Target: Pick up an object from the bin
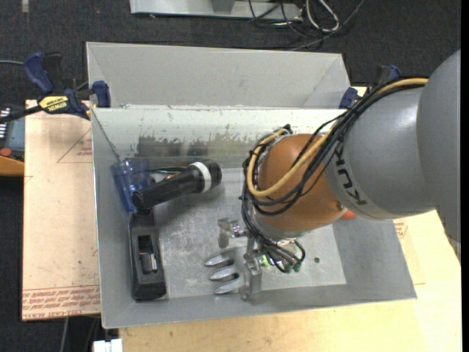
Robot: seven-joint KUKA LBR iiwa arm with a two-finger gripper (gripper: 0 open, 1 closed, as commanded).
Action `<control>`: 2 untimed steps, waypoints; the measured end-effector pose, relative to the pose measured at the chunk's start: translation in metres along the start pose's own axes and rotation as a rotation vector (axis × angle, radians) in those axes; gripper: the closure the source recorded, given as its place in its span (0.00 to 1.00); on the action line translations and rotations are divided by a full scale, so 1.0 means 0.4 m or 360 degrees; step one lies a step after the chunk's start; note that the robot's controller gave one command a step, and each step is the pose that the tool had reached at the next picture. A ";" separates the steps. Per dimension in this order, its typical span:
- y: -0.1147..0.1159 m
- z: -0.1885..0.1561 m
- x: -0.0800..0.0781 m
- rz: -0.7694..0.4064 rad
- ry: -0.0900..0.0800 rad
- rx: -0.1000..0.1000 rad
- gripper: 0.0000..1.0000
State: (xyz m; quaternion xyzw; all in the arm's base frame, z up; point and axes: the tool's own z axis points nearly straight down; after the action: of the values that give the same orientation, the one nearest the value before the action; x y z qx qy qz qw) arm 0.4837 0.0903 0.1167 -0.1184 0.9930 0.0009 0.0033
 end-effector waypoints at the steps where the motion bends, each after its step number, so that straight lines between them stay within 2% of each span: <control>1: 0.030 0.042 -0.009 -0.0129 -0.0001 -0.0003 0.00; 2: 0.016 0.114 -0.017 -0.0007 -0.0020 0.0000 0.00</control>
Offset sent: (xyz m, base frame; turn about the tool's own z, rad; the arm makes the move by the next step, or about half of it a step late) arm 0.0017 0.0076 -0.0467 -0.0070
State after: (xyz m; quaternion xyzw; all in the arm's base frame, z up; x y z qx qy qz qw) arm 0.4889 0.0980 0.0713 -0.1207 0.9926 0.0018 0.0096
